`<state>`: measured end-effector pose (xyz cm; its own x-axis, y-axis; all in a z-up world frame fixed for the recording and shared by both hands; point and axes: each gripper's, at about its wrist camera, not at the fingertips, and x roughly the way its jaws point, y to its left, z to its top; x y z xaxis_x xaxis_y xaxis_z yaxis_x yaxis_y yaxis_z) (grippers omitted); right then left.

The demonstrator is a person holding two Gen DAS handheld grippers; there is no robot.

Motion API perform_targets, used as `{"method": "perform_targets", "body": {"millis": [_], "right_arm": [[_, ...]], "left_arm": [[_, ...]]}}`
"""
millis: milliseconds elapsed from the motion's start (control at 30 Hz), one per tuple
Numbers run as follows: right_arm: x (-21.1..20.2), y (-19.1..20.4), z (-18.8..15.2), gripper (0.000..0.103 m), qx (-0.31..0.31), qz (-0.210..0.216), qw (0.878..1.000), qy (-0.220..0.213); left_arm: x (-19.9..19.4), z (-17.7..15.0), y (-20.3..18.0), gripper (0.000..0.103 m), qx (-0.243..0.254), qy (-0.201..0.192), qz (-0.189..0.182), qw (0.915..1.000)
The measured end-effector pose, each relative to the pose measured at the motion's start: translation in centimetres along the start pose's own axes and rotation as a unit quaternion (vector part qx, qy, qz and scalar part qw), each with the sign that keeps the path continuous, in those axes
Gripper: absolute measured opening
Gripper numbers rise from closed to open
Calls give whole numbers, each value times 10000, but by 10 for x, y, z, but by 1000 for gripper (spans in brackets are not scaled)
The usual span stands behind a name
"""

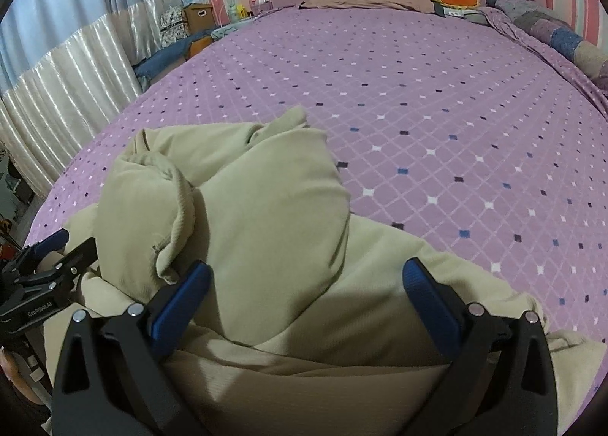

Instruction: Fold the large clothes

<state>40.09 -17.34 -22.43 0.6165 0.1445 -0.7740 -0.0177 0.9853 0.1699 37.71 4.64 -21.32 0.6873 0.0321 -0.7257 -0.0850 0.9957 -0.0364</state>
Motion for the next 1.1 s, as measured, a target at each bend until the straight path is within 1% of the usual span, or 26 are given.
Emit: {"method": "perform_targets", "body": {"millis": [167,367,433,500,567,667,733,800,833,900,933,967,1033,1100], "right_arm": [[-2,-2,0,102,39,118,9998,-153],[3,-9,5,102,132,334,9990,-259],[5,-8,6,102,127,319,9991,-266],[7,-6,7,102,98,228,9994,-234],[10,-4,8,102,71,99,9998,-139],[7,7,8,101,-35,-289,9996,16],[1,9,9,101,-54,-446,9989,144],[-16,15,11,101,-141,-625,9976,278],[-28,18,11,101,-194,-622,9977,210],[-72,30,4,101,-389,-593,9972,-238],[-100,36,-5,101,-524,-536,9961,-464],[-120,39,-15,101,-594,-441,9953,-617],[-150,39,-34,101,-623,-340,9944,-788],[-180,32,-64,101,-581,-288,9933,-961]], "left_arm": [[-1,-1,1,100,-59,-124,-71,9999],[0,0,5,100,-170,-231,-250,9993],[1,1,5,100,-201,-284,-260,9991],[4,2,2,100,-160,-251,-176,9994],[7,4,-2,100,-95,-115,-61,9999],[3,4,-9,100,63,132,339,9993],[-4,4,-9,100,130,259,471,9985],[-24,7,-12,100,337,375,641,9967],[-42,9,-11,100,377,263,675,9967],[-77,7,-7,100,389,24,513,9979],[-102,2,-2,100,364,-88,395,9985],[-116,-2,2,100,345,-150,307,9988],[-152,-23,15,100,326,-321,100,9989],[-173,-46,24,100,348,-322,104,9988]]}}
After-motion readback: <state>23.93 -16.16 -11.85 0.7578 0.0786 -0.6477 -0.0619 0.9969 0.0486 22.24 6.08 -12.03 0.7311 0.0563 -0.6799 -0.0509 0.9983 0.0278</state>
